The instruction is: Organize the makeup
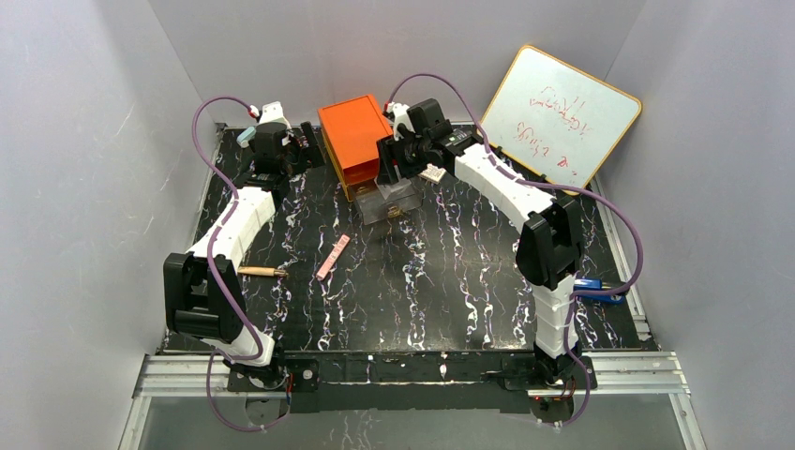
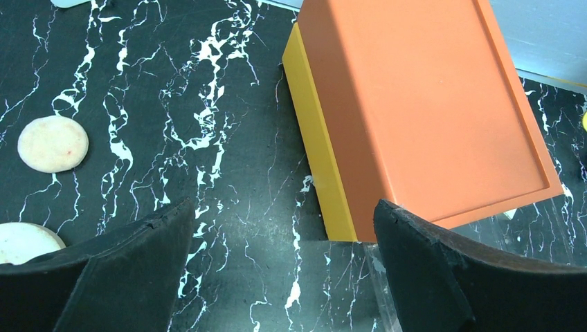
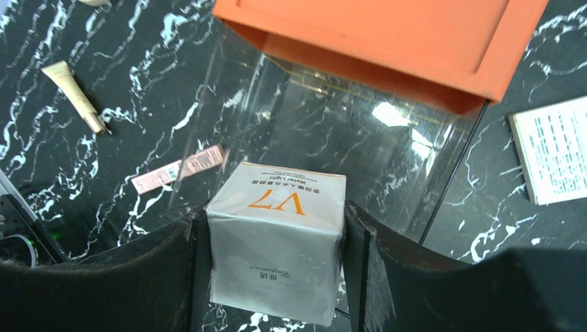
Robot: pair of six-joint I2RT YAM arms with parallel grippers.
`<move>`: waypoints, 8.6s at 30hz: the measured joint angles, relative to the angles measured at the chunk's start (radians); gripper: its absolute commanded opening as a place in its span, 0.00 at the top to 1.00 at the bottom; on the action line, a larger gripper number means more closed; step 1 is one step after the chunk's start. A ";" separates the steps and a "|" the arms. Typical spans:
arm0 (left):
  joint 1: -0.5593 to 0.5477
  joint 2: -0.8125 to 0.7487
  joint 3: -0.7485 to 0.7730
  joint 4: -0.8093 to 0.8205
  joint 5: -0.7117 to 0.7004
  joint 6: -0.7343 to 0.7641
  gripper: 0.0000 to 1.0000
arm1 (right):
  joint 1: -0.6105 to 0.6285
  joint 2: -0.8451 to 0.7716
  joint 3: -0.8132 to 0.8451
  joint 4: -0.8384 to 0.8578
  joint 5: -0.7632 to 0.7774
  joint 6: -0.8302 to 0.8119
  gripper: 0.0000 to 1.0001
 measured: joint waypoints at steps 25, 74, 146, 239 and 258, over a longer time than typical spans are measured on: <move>0.000 0.000 -0.002 0.000 0.002 0.000 0.02 | 0.000 0.008 -0.019 -0.002 0.097 -0.008 0.36; 0.007 0.103 0.035 -0.022 0.025 -0.013 0.02 | -0.241 0.424 0.293 0.019 0.304 0.547 0.01; 0.059 0.258 0.088 0.015 0.108 -0.027 0.02 | -0.196 0.505 0.307 -0.019 0.541 0.195 0.07; 0.060 0.153 0.050 -0.044 0.127 -0.052 0.02 | 0.223 0.102 0.048 0.021 0.479 0.180 0.80; 0.064 0.153 0.050 -0.044 0.126 -0.050 0.02 | 0.223 0.103 0.117 -0.004 0.549 0.134 0.79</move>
